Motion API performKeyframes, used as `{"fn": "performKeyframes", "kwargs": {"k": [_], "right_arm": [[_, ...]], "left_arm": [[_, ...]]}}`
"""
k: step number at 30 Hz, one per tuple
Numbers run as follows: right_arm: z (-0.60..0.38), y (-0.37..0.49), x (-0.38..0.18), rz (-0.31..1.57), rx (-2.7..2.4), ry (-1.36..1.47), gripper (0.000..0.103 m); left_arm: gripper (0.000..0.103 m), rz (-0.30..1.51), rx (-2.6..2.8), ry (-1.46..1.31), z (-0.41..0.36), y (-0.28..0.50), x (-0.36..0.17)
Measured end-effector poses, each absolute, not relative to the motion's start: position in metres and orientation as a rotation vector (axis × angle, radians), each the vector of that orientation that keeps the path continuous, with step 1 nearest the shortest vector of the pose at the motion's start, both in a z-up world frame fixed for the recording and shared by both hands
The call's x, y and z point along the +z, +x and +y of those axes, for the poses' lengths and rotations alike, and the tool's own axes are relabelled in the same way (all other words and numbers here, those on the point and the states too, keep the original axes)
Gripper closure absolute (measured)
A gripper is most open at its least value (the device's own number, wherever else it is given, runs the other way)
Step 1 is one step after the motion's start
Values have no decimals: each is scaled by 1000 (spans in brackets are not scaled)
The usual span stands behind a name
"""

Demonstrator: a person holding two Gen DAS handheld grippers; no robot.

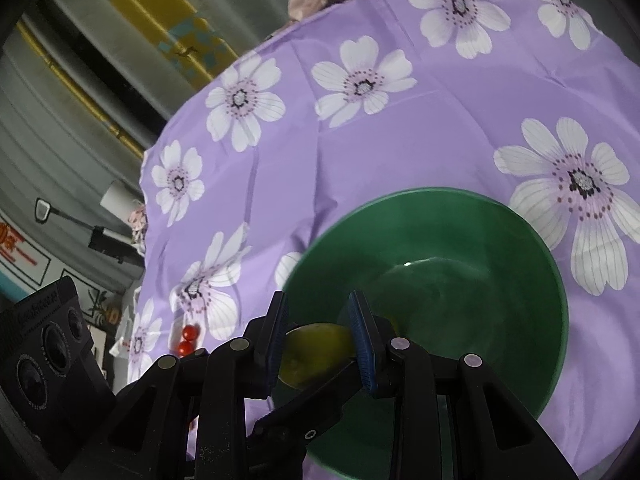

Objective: Organize fruits
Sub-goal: 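Lower the yellow-green fruit into the green bowl with the right gripper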

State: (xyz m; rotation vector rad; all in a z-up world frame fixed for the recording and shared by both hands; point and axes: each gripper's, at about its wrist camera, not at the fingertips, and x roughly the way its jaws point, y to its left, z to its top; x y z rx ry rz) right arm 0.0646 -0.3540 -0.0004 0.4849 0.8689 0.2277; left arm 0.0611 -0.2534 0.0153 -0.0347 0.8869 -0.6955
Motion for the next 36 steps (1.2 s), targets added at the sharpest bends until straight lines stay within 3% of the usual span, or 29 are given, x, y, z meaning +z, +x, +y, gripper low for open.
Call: {"fn": "performKeyframes", "kwargs": {"k": [36], "right_arm": [[-376, 78, -30, 992, 130, 517, 69]], "left_arm": [[66, 1049, -743, -43, -279, 82, -12]]}}
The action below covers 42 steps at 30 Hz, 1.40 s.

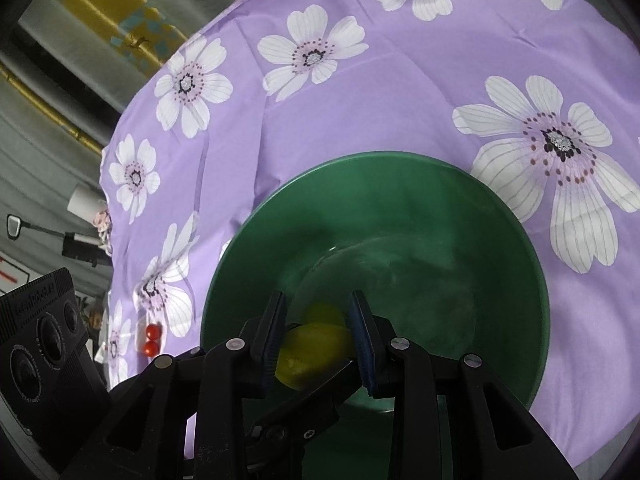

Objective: Organize fruits
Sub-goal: 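Lower the yellow-green fruit into the green bowl with the right gripper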

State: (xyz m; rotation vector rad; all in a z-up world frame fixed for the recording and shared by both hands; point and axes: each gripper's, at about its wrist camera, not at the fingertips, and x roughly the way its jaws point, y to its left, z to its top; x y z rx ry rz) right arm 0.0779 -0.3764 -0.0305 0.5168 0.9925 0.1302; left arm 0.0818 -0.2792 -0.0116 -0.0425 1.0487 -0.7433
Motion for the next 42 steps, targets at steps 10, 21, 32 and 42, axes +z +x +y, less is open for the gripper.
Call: {"fn": "performKeyframes", "kwargs": {"k": [10, 21, 32, 42], "right_arm": [[-377, 81, -36, 1029, 107, 513, 69], [-378, 84, -42, 1063, 96, 511, 69], [-381, 85, -45, 1068, 99, 518, 69], [-380, 86, -47, 1079, 88, 515, 68]], "left_arm": [[66, 1094, -752, -70, -281, 87, -20], [66, 1125, -746, -84, -282, 89, -27], [66, 1135, -716, -84, -285, 90, -29], [66, 1105, -666, -59, -284, 88, -25]]}}
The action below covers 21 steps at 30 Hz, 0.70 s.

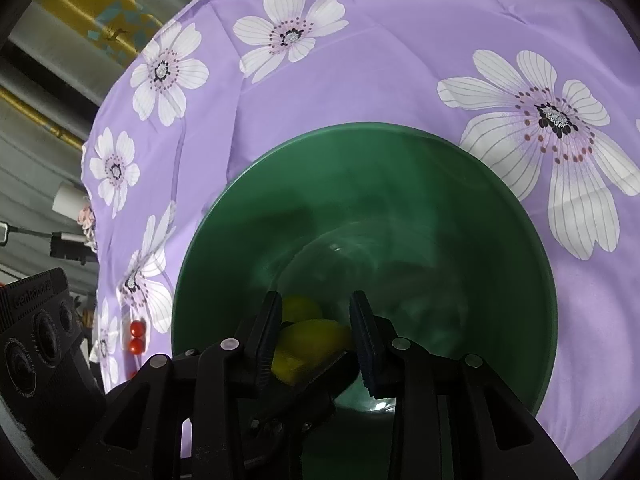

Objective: Organize fruits
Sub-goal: 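Lower the yellow-green fruit into the green bowl with the right gripper, then open the right gripper to release the yellow-green fruit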

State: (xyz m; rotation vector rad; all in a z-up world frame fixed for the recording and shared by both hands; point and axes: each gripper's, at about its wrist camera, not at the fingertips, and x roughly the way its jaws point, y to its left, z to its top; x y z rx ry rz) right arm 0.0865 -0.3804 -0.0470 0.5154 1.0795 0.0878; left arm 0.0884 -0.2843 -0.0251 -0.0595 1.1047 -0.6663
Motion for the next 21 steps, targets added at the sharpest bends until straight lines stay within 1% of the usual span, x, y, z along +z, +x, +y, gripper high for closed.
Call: {"fn": "performKeyframes", "kwargs": {"k": [5, 9, 11, 12, 13, 14, 17, 19, 21], "right_arm": [[-379, 86, -45, 1071, 90, 510, 67], [-376, 82, -36, 1035, 94, 503, 67], [-374, 80, -30, 1005, 95, 500, 66], [-373, 79, -28, 994, 95, 499, 63], [-372, 78, -25, 980, 96, 498, 56], [-369, 77, -22, 962, 101, 494, 54], [-363, 76, -15, 932, 123, 488, 52], [-356, 75, -10, 913, 143, 477, 48], [-348, 73, -6, 895, 162, 464, 46]], "left_arm": [[63, 1076, -613, -25, -280, 86, -18], [51, 1024, -576, -3, -270, 79, -8], [49, 989, -557, 17, -264, 73, 0], [45, 970, -543, 31, -261, 70, 4], [43, 950, -530, 44, -258, 66, 7], [42, 930, -518, 52, -253, 63, 11], [39, 880, -479, 74, -235, 53, 20], [37, 862, -443, 83, -223, 47, 23], [36, 850, -406, 86, -211, 43, 25]]}}
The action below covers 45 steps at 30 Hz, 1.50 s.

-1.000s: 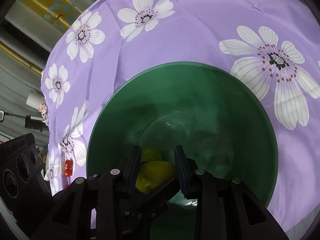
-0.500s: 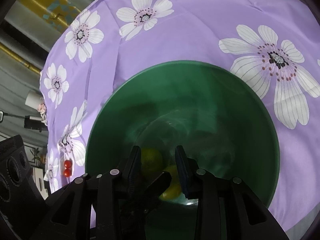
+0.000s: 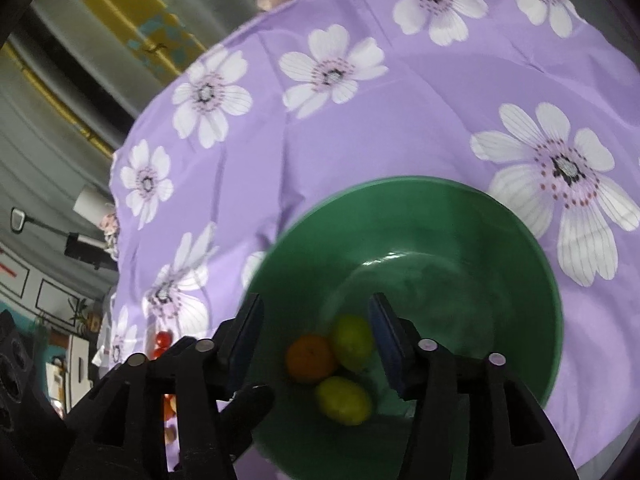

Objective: Organize fruits
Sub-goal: 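Open the right gripper to release the yellow-green fruit, then move the right gripper back to the orange in the fruit pile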

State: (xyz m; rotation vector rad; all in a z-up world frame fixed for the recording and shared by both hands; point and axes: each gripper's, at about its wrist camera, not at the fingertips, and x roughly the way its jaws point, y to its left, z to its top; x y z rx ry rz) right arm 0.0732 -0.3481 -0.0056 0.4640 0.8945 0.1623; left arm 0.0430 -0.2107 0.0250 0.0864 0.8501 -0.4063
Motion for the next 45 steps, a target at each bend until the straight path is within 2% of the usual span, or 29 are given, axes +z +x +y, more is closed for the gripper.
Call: {"fn": "performKeyframes", "kwargs": {"k": [2, 4, 11, 20, 30, 36, 42, 45], "right_arm": [[-340, 73, -3, 883, 180, 456, 41], [-332, 72, 0, 866, 204, 446, 32], [-292, 73, 7, 845, 297, 388, 32], [-224, 68, 7, 852, 471, 284, 32], [-163, 68, -24, 955, 571, 208, 32], [-130, 71, -50, 1054, 611, 198, 44], [-110, 67, -59, 1082, 660, 180, 46], [-98, 62, -63, 1101, 693, 161, 54]], "left_arm": [[35, 842, -368, 86, -196, 40, 26], [34, 838, -330, 81, -178, 38, 27], [27, 824, -218, 7, -118, 28, 24], [27, 831, -5, -175, -35, 36, 3], [27, 865, 139, -283, 20, 34, -7], [27, 831, 170, -345, 44, 24, 0], [27, 838, 227, -420, 70, 19, -3], [27, 836, 220, -447, 76, 18, -3]]}}
